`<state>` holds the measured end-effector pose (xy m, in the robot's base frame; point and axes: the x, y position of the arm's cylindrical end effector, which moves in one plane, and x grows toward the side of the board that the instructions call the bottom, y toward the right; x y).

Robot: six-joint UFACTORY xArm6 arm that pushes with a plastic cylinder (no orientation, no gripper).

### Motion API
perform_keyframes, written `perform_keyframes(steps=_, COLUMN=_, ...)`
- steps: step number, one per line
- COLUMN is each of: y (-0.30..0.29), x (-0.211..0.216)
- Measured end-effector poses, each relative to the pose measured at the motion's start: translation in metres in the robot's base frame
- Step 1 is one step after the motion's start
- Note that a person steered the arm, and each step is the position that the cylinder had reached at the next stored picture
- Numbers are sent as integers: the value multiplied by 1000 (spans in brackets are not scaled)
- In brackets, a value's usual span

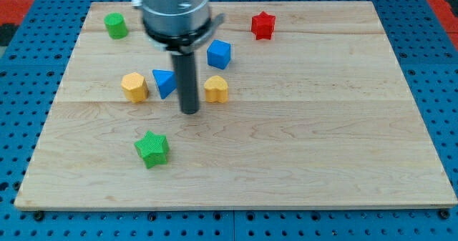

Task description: Push the yellow heart diagonal to the blue cube

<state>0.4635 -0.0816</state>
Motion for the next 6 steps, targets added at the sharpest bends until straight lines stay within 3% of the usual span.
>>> perform_keyframes(steps=2, y=36, x=-58)
perform_keyframes(steps=3, y=69, x=-50)
perform_keyframes(steps=4, y=54, x=-51)
perform_keyframes(steps=5, y=26, x=-92)
perform_keyframes(steps=6, y=-42, x=-103)
